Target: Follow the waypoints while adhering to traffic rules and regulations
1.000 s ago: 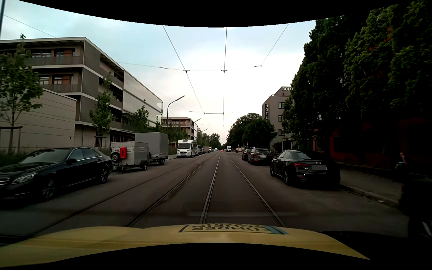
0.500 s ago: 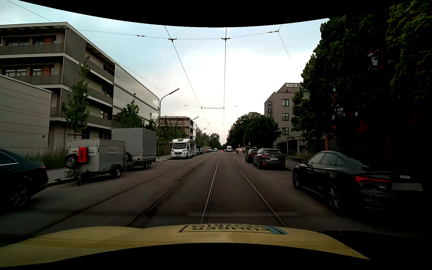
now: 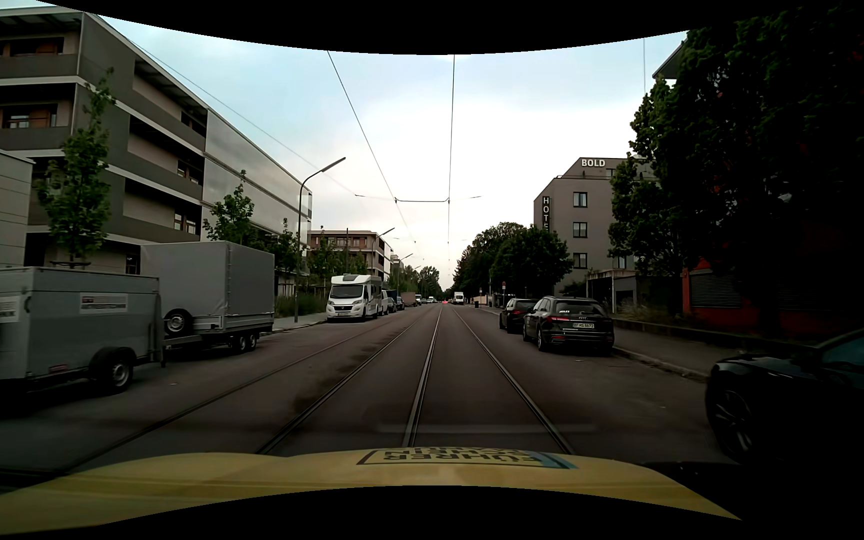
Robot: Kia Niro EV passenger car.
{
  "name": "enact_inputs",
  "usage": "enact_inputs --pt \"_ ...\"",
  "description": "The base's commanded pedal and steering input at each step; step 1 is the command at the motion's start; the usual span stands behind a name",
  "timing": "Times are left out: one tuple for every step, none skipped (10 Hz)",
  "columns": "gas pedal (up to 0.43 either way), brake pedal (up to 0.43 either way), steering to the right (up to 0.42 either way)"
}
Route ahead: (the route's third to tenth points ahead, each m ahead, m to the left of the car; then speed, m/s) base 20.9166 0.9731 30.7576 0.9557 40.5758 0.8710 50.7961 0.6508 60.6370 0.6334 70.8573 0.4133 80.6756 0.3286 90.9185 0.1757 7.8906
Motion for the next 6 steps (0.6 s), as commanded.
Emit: enact_inputs --pt "0.087 0.0 0.0" --pt "0.087 0.0 0.0" --pt "0.087 0.0 0.0" --pt "0.087 0.0 0.0" --pt "0.087 0.0 0.002" --pt "0.087 0.0 0.005"
